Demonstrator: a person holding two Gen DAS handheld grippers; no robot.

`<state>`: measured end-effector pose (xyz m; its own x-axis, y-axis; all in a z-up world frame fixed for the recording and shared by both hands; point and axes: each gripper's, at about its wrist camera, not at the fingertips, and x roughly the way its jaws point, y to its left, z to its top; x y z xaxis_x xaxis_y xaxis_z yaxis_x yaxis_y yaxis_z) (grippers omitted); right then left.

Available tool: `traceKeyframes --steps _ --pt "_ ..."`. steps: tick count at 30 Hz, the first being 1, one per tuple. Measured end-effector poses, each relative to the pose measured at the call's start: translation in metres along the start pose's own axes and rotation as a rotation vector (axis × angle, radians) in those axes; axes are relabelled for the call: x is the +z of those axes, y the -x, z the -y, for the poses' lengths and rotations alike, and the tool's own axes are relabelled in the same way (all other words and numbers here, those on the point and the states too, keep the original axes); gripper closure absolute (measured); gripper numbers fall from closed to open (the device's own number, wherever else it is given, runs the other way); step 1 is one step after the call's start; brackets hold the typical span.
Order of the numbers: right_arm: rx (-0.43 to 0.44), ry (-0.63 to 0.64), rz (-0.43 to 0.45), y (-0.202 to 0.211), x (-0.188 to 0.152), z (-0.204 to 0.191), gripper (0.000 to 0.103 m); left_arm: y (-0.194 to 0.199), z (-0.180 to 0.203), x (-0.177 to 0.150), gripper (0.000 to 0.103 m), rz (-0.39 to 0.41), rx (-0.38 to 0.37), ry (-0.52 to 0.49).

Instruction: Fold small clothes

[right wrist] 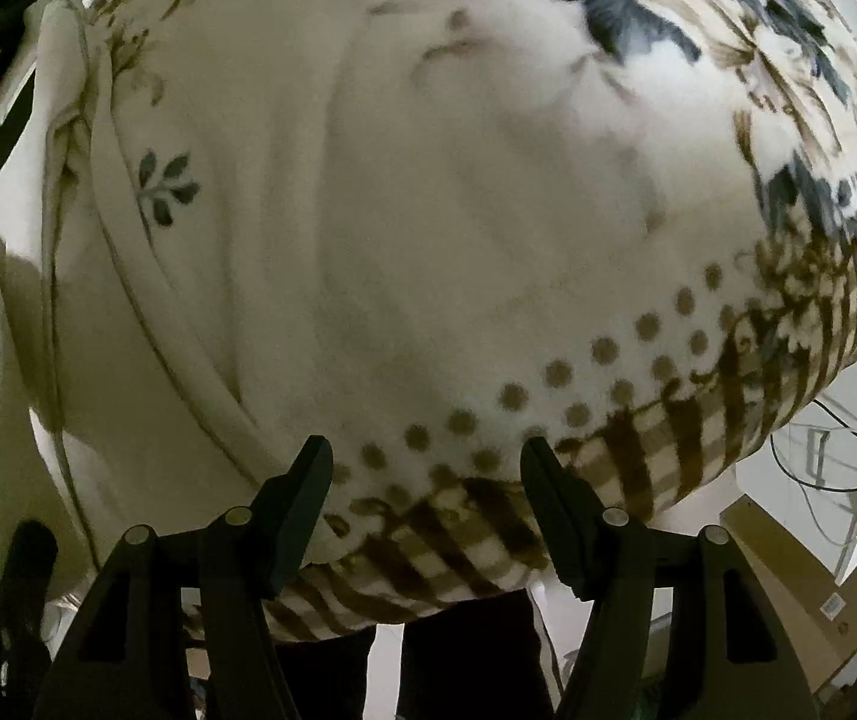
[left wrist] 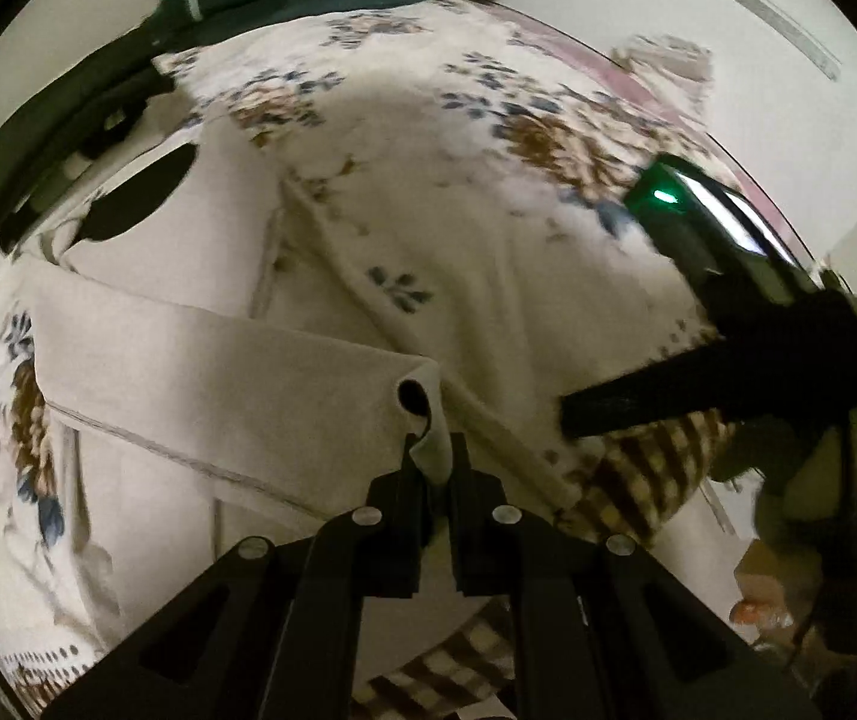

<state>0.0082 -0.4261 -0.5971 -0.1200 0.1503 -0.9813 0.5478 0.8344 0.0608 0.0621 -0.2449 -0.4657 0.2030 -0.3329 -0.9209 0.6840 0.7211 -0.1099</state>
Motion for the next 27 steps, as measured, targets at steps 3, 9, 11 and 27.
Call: traceKeyframes --steps 3,9,11,27 --pt "-0.005 0.021 -0.007 -0.005 0.003 -0.007 0.036 -0.008 0.01 -0.006 0.097 -0.03 -0.024 -0.01" --pt "0.017 0.033 -0.018 0.0 0.012 -0.033 0.036 -0.029 -0.031 -0.015 0.065 -0.158 -0.039 0.183" --pt "0.044 0.028 -0.013 0.007 0.018 -0.034 0.036 -0.023 -0.064 -0.019 0.025 -0.158 -0.032 0.278" --pt "0.3 0.19 0.124 0.075 0.222 -0.162 0.036 -0.05 -0.383 0.068 0.016 -0.001 0.136 0.717"
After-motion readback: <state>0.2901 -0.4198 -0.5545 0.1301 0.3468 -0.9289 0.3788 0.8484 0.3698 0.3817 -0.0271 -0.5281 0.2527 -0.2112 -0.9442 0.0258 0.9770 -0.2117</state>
